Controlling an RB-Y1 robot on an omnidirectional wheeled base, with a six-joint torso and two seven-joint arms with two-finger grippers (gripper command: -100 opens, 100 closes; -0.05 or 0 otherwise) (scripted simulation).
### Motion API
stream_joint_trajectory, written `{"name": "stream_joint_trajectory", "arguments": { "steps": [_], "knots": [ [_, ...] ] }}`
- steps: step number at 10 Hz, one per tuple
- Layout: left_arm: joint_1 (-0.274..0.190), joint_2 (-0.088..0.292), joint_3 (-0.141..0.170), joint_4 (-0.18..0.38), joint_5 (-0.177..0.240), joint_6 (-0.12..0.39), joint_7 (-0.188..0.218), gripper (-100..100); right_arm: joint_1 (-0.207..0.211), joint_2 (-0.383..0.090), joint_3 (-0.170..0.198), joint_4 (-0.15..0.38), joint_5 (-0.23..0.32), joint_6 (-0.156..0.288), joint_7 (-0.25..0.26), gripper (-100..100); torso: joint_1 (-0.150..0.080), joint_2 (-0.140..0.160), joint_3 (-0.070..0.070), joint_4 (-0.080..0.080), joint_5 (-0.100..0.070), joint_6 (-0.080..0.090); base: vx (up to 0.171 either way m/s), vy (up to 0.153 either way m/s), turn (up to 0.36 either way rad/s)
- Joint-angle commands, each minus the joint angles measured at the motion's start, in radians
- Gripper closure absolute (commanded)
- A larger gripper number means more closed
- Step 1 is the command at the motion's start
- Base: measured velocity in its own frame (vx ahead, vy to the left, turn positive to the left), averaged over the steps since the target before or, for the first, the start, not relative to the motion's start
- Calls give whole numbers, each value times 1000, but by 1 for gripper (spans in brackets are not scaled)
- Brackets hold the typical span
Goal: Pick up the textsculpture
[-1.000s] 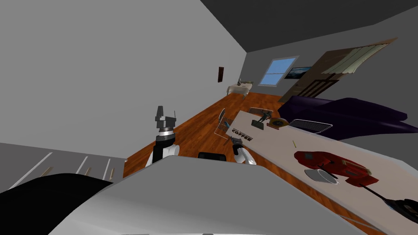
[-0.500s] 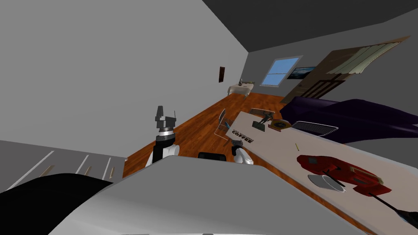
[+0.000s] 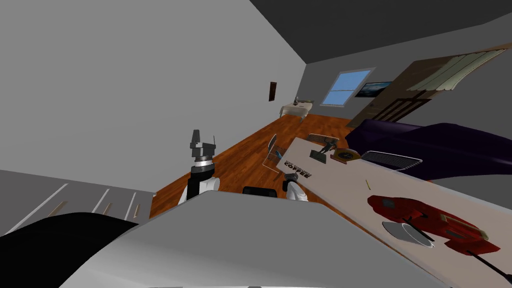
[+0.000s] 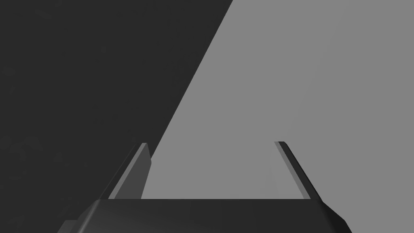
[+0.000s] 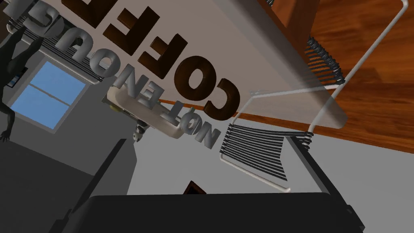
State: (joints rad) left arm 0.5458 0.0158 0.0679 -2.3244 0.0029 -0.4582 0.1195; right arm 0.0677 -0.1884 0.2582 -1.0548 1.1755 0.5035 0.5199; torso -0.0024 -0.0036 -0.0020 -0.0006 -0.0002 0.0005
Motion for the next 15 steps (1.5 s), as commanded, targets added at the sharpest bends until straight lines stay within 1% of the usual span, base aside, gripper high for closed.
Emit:
{"name": "stream_joint_trajectory", "arguments": {
  "steps": [1,2,3,4,5,6,7,9,10,13,15],
  "knots": [
    [0,0,0,0,0,0,0,0,-11,-1,9,38,24,15,11,-100,0,0,0,0,0,0,52,-34,21],
    [0,0,0,0,0,0,0,0,-30,-5,26,68,57,43,40,-100,0,0,0,0,0,0,52,-40,30],
    [0,0,0,0,0,0,0,0,-30,-5,26,86,57,43,40,-100,0,0,0,0,0,0,41,-36,22],
    [0,0,0,0,0,0,0,0,-48,-8,43,114,88,68,69,-100,0,1,0,0,0,0,56,-49,32],
    [0,0,0,0,0,0,0,0,-48,-8,43,131,88,68,69,-100,-1,0,0,0,0,0,48,-42,22],
    [0,0,0,0,0,0,0,0,-65,-12,59,168,116,91,96,-100,0,0,0,0,0,0,49,-44,27],
    [0,0,0,0,0,0,0,0,-65,-12,59,174,116,91,96,-100,-1,0,0,0,0,0,39,-35,20],
    [0,0,0,0,0,0,0,0,-96,-20,88,237,165,130,146,-100,0,1,0,0,0,0,59,-40,38],
    [0,0,0,0,0,0,0,0,-96,-20,88,250,165,130,146,-100,0,-1,-1,0,0,0,70,-46,16],
    [0,0,0,0,0,0,0,0,-132,-28,124,338,218,173,205,-100,-2,0,0,0,0,0,59,-60,30],
    [0,0,0,0,0,0,0,0,-148,-30,140,377,241,191,233,-100,-1,-1,-1,0,0,0,73,-49,23]
  ]
}}
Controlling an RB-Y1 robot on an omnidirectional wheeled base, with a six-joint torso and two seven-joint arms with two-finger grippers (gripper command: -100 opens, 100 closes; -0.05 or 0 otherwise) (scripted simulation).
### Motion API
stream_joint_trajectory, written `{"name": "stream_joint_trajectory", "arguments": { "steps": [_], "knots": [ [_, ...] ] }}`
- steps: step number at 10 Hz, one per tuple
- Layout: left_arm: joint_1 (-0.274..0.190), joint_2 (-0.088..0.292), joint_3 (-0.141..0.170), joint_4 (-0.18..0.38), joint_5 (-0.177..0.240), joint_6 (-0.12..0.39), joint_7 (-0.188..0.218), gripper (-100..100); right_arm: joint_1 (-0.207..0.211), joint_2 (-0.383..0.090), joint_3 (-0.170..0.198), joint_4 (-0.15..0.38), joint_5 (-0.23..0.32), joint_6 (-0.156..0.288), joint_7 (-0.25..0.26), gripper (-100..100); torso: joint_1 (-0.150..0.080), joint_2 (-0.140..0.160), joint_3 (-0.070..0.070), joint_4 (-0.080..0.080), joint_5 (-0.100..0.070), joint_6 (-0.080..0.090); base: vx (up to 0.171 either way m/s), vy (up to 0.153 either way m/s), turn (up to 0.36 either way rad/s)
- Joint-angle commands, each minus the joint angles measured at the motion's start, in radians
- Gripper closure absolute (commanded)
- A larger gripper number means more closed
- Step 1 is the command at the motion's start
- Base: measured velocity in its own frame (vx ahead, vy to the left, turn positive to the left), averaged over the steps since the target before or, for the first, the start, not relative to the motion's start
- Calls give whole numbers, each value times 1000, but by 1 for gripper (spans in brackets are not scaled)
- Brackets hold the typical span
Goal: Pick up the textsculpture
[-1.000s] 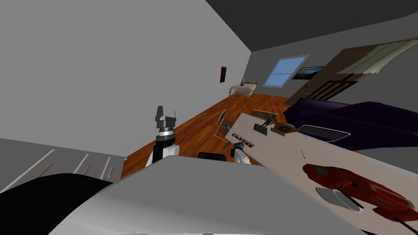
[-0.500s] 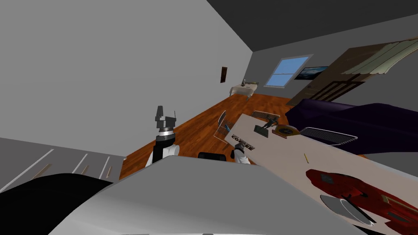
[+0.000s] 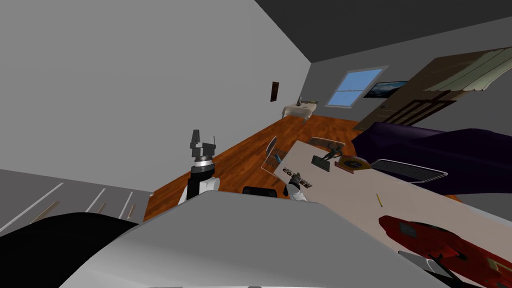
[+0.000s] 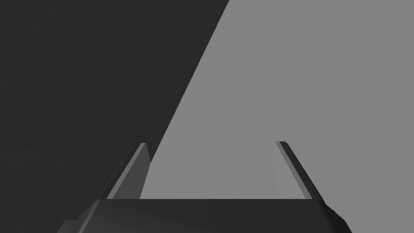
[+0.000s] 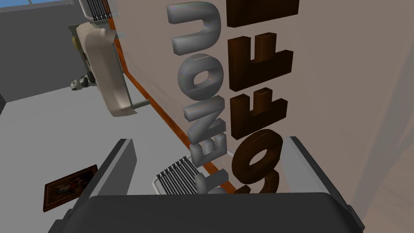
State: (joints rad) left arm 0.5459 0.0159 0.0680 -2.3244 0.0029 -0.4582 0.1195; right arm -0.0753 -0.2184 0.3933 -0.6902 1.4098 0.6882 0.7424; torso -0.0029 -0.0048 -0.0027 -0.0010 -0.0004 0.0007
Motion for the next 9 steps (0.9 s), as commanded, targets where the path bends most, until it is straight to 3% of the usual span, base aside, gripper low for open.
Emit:
{"name": "stream_joint_trajectory", "arguments": {
  "steps": [1,2,3,4,7,8,9],
  "knots": [
    [0,0,0,0,0,0,0,0,-15,0,15,35,19,16,26,-100,0,0,0,0,0,0,57,-48,21],
    [0,0,0,0,0,0,0,0,-9,0,8,20,11,9,16,-100,0,1,0,0,0,0,23,-23,7],
    [0,0,0,0,0,0,0,0,-10,-1,9,22,12,11,20,0,1,3,1,0,0,0,5,-5,0],
    [0,0,0,0,0,0,0,0,-22,0,-3,54,7,18,-1,-100,3,4,2,1,1,0,-24,-20,210],
    [0,0,0,0,0,0,0,0,-58,1,-38,150,-8,40,-64,-100,0,9,5,2,0,-1,-68,-50,370],
    [0,0,0,0,0,0,0,0,-58,1,-38,150,-8,40,-64,-100,0,10,5,2,0,0,-49,-43,66],
    [0,0,0,0,0,0,0,0,-70,2,-50,182,-13,47,-85,-100,0,8,5,2,0,0,-40,-29,199]
  ]
}}
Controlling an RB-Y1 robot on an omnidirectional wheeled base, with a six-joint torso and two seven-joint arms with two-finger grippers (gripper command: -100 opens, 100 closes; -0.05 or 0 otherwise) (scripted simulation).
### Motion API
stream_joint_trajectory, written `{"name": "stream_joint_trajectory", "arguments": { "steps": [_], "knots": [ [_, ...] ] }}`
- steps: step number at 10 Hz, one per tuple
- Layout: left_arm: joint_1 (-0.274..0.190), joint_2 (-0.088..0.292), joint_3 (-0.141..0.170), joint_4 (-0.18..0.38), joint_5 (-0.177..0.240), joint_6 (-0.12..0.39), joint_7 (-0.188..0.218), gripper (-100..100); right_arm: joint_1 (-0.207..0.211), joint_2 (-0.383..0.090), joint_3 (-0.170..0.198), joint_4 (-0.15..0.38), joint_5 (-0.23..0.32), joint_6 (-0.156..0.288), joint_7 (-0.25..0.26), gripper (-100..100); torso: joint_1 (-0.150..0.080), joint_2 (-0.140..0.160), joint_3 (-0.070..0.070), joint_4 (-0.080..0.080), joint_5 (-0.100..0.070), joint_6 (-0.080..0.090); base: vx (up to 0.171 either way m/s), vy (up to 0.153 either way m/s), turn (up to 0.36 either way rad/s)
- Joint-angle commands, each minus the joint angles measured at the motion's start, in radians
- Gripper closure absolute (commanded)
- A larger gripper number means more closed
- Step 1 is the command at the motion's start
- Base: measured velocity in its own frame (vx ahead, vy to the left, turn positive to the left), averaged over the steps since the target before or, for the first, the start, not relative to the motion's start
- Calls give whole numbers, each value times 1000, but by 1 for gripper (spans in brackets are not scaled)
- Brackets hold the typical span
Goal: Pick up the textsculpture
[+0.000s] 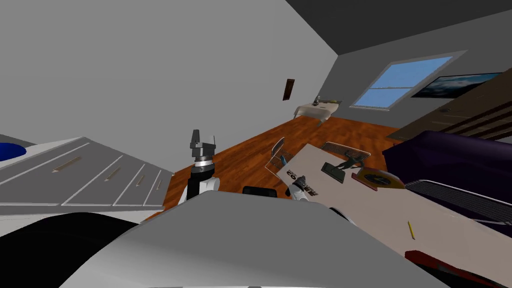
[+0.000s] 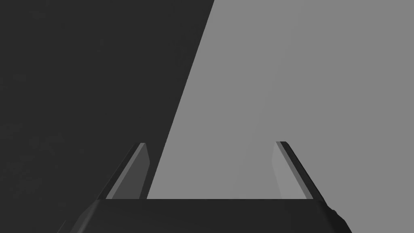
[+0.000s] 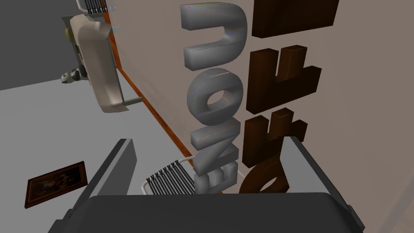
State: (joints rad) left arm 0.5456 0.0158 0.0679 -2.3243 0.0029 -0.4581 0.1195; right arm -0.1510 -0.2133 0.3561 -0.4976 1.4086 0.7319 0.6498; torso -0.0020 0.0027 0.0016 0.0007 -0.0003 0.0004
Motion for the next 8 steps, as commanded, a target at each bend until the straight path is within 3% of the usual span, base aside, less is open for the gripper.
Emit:
{"name": "stream_joint_trajectory", "arguments": {
  "steps": [1,2,3,4,5,7,8],
  "knots": [
    [0,0,0,0,0,0,0,0,-6,-3,-24,22,-16,11,-13,-100,0,0,0,0,0,0,-52,-28,371],
    [0,0,0,0,0,0,0,0,-18,-2,-36,54,-21,18,-34,-100,0,0,0,0,0,0,-65,-37,389],
    [0,0,0,0,0,0,0,0,-18,-2,-36,54,-21,18,-34,-100,0,1,1,0,0,0,-47,-36,77],
    [0,0,0,0,0,0,0,0,-30,-2,-47,86,-26,25,-55,-100,-1,0,0,0,0,1,-42,-23,178],
    [0,0,0,0,0,0,0,0,-30,-2,-47,65,-26,25,-55,-100,0,0,0,0,0,0,-36,-21,123],
    [0,0,0,0,0,0,0,0,-42,-1,-59,118,-31,33,-76,-100,1,-2,-1,-1,0,1,-25,-8,107],
    [0,0,0,0,0,0,0,0,-42,-1,-59,118,-31,33,-76,-100,1,-1,-1,0,0,0,-33,-15,117]
  ]
}}
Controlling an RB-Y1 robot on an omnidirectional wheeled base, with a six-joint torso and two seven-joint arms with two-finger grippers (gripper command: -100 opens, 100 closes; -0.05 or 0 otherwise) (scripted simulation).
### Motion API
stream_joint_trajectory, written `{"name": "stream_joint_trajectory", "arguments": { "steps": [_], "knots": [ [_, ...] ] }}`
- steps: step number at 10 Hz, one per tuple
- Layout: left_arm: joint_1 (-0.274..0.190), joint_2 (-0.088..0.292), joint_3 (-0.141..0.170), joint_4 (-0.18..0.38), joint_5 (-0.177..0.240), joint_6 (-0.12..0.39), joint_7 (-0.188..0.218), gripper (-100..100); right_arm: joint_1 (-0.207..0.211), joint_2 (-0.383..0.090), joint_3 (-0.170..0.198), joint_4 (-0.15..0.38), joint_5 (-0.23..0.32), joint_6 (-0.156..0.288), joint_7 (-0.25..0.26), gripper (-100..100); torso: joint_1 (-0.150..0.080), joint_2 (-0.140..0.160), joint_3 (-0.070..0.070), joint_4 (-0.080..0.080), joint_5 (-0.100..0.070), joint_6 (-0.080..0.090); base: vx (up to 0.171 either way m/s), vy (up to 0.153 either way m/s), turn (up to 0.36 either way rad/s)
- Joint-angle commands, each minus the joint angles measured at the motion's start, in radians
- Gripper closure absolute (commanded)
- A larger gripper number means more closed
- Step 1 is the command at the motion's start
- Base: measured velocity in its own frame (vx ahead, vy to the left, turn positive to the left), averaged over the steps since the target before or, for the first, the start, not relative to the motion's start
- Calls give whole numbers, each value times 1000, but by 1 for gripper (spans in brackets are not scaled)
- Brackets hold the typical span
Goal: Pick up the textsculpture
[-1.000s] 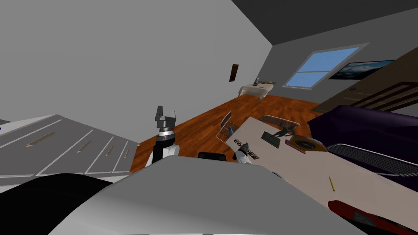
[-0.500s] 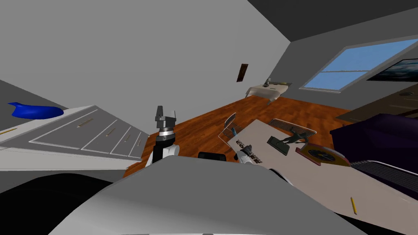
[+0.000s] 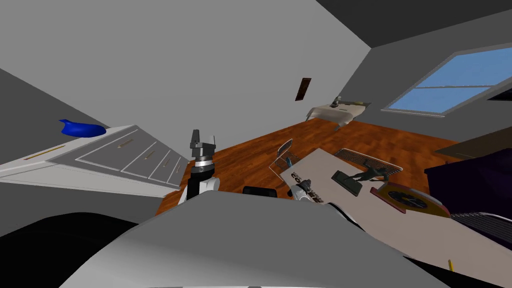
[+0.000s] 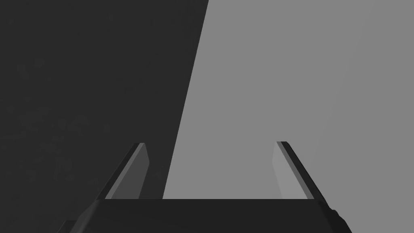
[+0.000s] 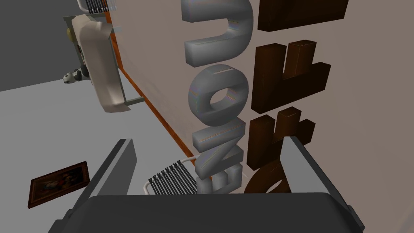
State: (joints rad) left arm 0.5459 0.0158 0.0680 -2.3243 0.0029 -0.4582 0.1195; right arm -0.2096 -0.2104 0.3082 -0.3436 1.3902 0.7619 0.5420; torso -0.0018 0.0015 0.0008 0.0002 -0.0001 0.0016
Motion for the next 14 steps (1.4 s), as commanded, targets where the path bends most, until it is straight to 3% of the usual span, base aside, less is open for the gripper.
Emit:
{"name": "stream_joint_trajectory", "arguments": {
  "steps": [1,2,5,6,10,11,12,13,14],
  "knots": [
    [0,0,0,0,0,0,0,0,17,-4,-11,-36,-12,3,32,-100,0,0,0,0,0,0,-13,-8,-22],
    [0,0,0,0,0,0,0,0,5,-3,-23,-4,-17,10,11,-100,0,-1,0,0,0,0,-24,-8,206],
    [0,0,0,0,0,0,0,0,4,-4,-22,-7,-16,9,11,-100,0,-1,-1,0,0,0,-18,-9,45],
    [0,0,0,0,0,0,0,0,4,-4,-21,-5,-16,9,8,100,0,-2,-1,0,0,0,0,0,0],
    [0,0,0,0,0,0,0,0,4,-3,-21,-5,-16,7,9,100,1,-2,-1,0,1,0,0,0,0],
    [0,0,0,0,0,0,0,0,5,-3,-21,-5,-16,6,9,0,2,-2,0,1,1,0,0,0,0],
    [0,0,0,0,0,0,0,0,17,-4,-11,-36,-12,3,32,100,2,-1,0,1,1,0,37,10,-225],
    [0,0,0,0,0,0,0,0,17,-4,-11,-36,-12,3,32,100,2,-3,-1,0,2,2,40,19,-150],
    [0,0,0,0,0,0,0,0,29,-5,1,-68,-8,-5,53,100,3,-3,-1,0,2,1,45,27,-252]
  ]
}}
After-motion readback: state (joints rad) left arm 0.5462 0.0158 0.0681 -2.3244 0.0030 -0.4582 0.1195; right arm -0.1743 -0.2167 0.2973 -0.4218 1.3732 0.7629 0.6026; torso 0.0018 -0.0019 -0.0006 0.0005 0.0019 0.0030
